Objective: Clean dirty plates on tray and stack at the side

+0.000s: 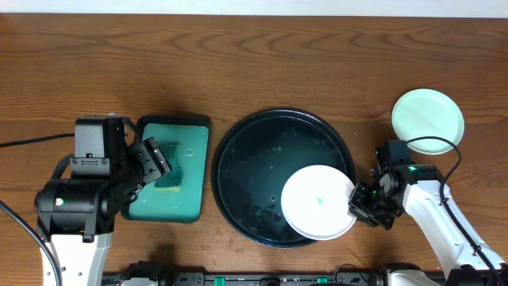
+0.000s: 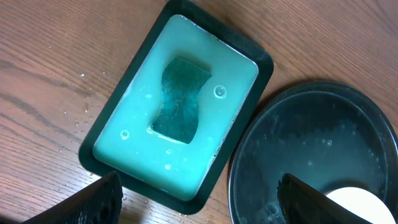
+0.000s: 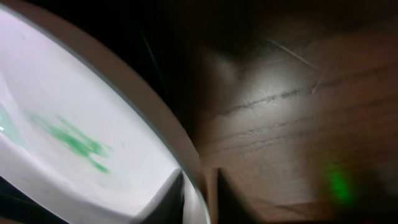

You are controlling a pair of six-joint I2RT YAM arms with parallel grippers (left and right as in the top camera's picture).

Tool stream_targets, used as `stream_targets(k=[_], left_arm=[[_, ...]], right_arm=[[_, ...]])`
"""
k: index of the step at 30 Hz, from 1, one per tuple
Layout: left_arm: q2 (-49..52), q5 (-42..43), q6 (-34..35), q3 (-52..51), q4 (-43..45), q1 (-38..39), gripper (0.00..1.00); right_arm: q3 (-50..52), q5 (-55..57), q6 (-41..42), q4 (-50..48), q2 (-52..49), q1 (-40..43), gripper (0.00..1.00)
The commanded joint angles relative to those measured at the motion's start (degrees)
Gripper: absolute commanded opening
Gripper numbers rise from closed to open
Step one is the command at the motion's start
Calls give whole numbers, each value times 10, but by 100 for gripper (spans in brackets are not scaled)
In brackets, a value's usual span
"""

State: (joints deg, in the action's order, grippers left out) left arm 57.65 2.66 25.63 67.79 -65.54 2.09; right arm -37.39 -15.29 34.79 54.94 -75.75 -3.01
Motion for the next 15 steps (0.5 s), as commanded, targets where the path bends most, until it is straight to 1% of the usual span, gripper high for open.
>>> stream_targets(k=[1, 4, 6, 8, 11, 15], left_arm=[[0, -5, -6, -4, 0, 1, 80], [0, -5, -6, -4, 0, 1, 81], [0, -5, -6, -4, 0, 1, 80], [0, -5, -6, -4, 0, 1, 80], [0, -5, -6, -4, 0, 1, 81], [0, -5, -6, -4, -2, 1, 81]], right_arm=[[4, 0, 3, -5, -3, -6, 1], [4, 0, -2, -3, -3, -6, 1], [3, -11, -33, -6, -3, -8, 1], [-3, -33, -93, -26, 0, -16, 1], [-9, -60, -143, -81, 1, -31, 2], [-9, -62, -143, -164, -3, -46, 1]])
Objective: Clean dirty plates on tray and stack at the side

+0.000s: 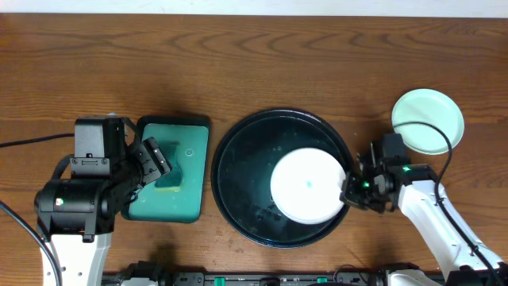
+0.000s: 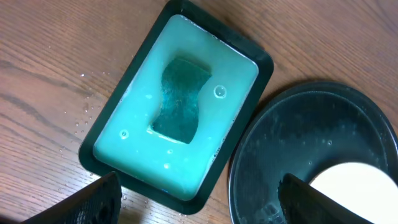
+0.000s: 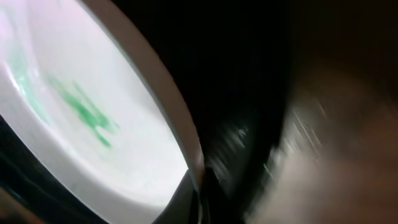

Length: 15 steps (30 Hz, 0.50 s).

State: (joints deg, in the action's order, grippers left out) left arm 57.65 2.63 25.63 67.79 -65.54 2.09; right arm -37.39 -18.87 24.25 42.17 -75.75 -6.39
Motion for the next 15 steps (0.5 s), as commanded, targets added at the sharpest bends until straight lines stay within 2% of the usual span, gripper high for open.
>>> stream_targets(k=[1, 7, 11, 15], left_arm=[[0, -5, -6, -4, -4, 1, 81], [11, -5, -14, -4, -14, 1, 80], [48, -5, -40, -4, -18, 1, 70], [101, -5, -46, -4, -19, 1, 63]], right_arm=[[-9, -30, -33, -55, -8, -14, 1], [-14, -76, -31, -108, -76, -16, 1], [-31, -78, -45, -112, -136, -16, 1], [-61, -75, -51, -111, -147, -16, 1]])
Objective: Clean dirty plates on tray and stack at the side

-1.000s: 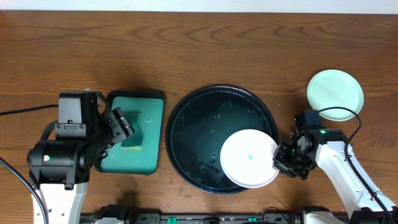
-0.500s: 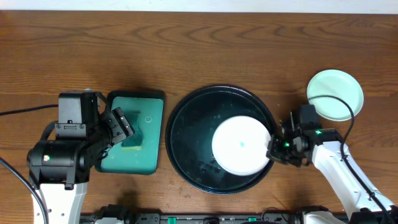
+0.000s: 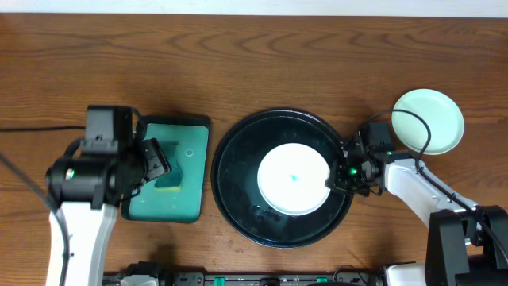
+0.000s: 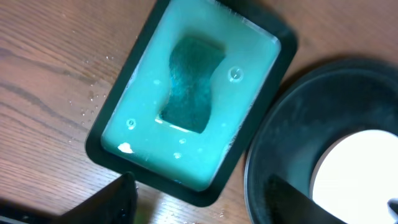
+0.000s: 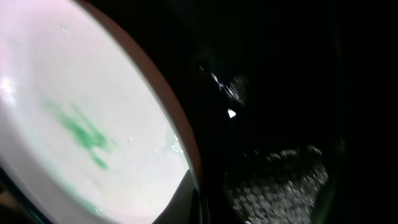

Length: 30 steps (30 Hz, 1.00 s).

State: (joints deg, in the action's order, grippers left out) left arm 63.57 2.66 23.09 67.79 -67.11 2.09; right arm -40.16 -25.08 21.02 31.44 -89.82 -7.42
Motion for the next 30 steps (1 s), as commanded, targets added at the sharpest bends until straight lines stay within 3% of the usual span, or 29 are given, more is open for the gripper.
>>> stream_targets(k=[1, 17, 30], left_arm=[[56, -6, -21, -4, -3, 1, 61], [369, -6, -21, -4, 31, 1, 52], [405, -6, -40, -70, 162, 1, 47]], right_arm=[[-42, -13, -19, -4, -6, -5, 1], [-77, -9, -32, 11, -31, -7, 1], [-77, -4, -33, 0, -35, -31, 1]])
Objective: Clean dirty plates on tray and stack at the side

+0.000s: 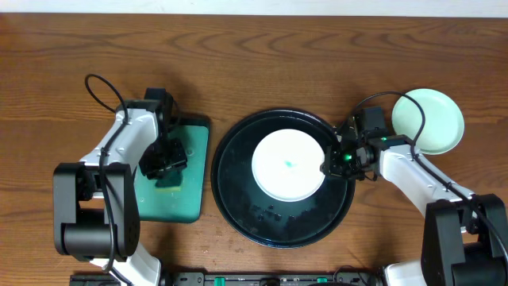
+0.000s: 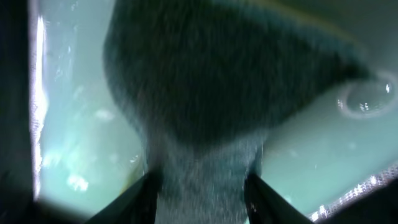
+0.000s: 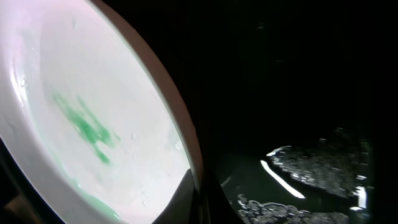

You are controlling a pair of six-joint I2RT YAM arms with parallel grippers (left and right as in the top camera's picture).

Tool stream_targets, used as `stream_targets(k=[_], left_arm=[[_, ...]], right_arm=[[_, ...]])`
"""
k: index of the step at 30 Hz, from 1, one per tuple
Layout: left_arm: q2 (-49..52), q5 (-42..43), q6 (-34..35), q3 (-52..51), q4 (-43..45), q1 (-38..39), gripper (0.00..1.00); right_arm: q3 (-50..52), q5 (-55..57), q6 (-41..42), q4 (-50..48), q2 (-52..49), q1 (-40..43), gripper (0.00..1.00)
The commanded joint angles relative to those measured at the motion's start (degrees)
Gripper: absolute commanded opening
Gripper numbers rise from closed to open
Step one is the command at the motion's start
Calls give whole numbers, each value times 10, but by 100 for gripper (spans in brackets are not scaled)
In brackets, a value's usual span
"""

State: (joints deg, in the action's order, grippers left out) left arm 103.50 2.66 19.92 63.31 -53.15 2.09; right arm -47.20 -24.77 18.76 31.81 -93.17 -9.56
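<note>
A white plate (image 1: pixel 288 164) with a green smear (image 3: pixel 84 124) lies in the round black tray (image 1: pixel 238 208), slightly above its middle. My right gripper (image 1: pixel 332 159) is shut on the plate's right rim, its fingers (image 3: pixel 186 193) pinching the edge in the right wrist view. My left gripper (image 1: pixel 163 159) is down in the green basin (image 1: pixel 176 202) of soapy water. Its fingers press either side of the dark green sponge (image 2: pixel 205 93), shut on its narrow waist.
A clean pale green plate (image 1: pixel 432 121) sits on the wooden table at the right, just beyond my right arm. Water drops and foam (image 3: pixel 311 162) lie on the tray floor. The basin stands close to the tray's left edge.
My left gripper was open above the basin; now it is down in the water, shut on the sponge. The white plate sits a little farther up in the tray, right gripper still on its rim.
The white plate hung over the tray's lower right rim in my shut right gripper while the left gripper waited open above the basin. The plate then stood farther left and up at each moment, ending near the tray's middle. The left gripper now grips the sponge.
</note>
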Motion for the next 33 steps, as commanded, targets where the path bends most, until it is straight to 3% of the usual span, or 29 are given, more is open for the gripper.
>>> stream_targets(k=[1, 3, 5, 6, 14, 21, 33], left_arm=[[6, -5, -8, -35, 41, 1, 47], [7, -6, -8, -51, 71, 1, 45], [7, -5, -9, -63, 94, 1, 12], [7, -5, -9, -63, 97, 1, 7], [-30, -2, -9, -62, 104, 3, 7], [-188, -9, -30, -62, 113, 49, 7], [-431, -205, -103, -62, 159, 184, 7]], right_arm=[[-7, -7, -10, -3, -2, -12, 1], [-7, -7, -10, -2, -2, -15, 1], [-7, -7, -11, 0, -2, -16, 1], [-7, -7, -10, 1, -2, -16, 1], [-7, -7, -11, 3, -2, -18, 1], [-7, -2, -17, 2, -2, -18, 1], [-7, -1, -32, 1, -2, -18, 1]])
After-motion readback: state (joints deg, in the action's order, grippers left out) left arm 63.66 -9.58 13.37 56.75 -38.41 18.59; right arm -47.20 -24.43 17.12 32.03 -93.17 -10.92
